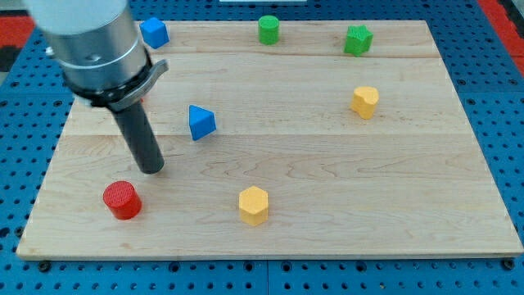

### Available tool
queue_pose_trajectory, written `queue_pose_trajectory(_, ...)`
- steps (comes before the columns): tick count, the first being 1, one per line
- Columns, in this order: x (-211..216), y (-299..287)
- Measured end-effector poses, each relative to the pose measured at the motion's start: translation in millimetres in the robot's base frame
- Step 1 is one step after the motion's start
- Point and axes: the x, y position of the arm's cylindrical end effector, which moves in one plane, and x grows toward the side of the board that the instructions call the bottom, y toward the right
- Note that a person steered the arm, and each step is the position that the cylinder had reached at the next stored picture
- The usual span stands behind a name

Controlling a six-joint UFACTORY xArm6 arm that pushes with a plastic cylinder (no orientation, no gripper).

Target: Push the blue triangle parallel to the right of the yellow hexagon

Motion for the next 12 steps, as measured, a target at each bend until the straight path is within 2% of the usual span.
queue_pose_trajectory(1, 41.2, 4.4)
queue_pose_trajectory(2, 61.1, -18.3)
queue_pose_trajectory(3, 38.2, -54.6)
queue_pose_trajectory(4, -18.5, -58.8)
queue_pose_trajectory(5, -74.6, -8.9)
queue_pose_trajectory(6, -99.2, 58.9)
queue_pose_trajectory(7, -51.1, 135.8)
queue_pose_trajectory(8, -102.0, 104.1)
queue_pose_trajectory(9, -101.3, 35.8)
queue_pose_trajectory(11, -48.0, 182.5)
queue_pose_trajectory(12, -99.2, 130.5)
